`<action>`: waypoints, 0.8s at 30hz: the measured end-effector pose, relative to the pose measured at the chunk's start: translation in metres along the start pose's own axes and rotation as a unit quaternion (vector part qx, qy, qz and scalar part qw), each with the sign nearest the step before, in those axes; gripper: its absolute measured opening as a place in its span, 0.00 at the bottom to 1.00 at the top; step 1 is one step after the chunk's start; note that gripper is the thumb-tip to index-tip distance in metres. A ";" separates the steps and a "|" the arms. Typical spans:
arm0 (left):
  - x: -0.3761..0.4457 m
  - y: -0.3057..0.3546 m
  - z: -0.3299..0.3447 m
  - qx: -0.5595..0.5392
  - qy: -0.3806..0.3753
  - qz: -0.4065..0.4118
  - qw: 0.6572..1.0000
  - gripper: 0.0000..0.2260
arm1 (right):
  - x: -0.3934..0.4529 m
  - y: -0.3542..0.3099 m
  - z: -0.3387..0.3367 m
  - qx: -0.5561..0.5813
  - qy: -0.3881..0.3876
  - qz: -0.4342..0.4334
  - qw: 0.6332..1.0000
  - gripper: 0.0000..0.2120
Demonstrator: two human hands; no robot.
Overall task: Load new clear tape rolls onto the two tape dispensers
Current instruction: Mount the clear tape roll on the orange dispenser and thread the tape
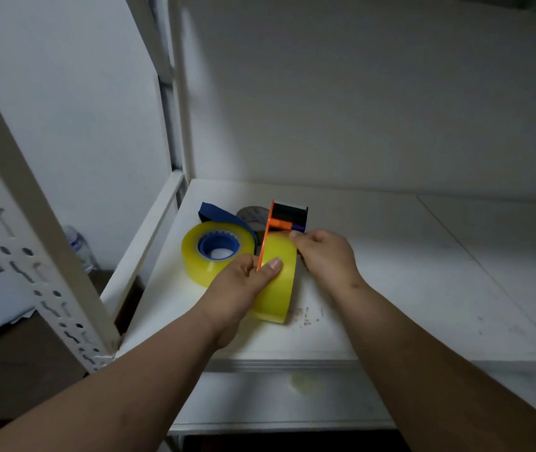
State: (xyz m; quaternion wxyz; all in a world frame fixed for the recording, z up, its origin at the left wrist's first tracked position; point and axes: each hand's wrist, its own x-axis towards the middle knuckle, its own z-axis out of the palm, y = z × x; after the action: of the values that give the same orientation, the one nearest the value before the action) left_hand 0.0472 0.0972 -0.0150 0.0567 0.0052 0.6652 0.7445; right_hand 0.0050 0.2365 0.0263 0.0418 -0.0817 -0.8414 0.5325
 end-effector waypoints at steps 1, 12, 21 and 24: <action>0.001 0.001 -0.004 -0.001 -0.013 -0.008 1.000 0.12 | -0.003 -0.002 0.006 0.025 0.009 0.008 1.000 0.14; 0.005 0.017 -0.023 0.033 -0.116 -0.047 0.992 0.05 | -0.024 -0.013 0.031 0.009 0.142 -0.033 0.989 0.08; 0.002 0.020 -0.019 0.045 -0.093 -0.062 0.993 0.11 | -0.021 -0.008 0.024 0.013 0.134 -0.053 0.989 0.04; 0.000 0.019 -0.017 0.039 -0.090 -0.065 0.993 0.11 | -0.013 -0.005 0.024 -0.046 0.131 -0.089 0.986 0.05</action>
State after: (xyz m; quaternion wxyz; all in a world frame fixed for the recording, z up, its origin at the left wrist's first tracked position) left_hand 0.0441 0.0779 0.0022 0.1639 0.0311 0.6847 0.7095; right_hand 0.0139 0.2112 0.0205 0.1952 -0.0775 -0.8564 0.4717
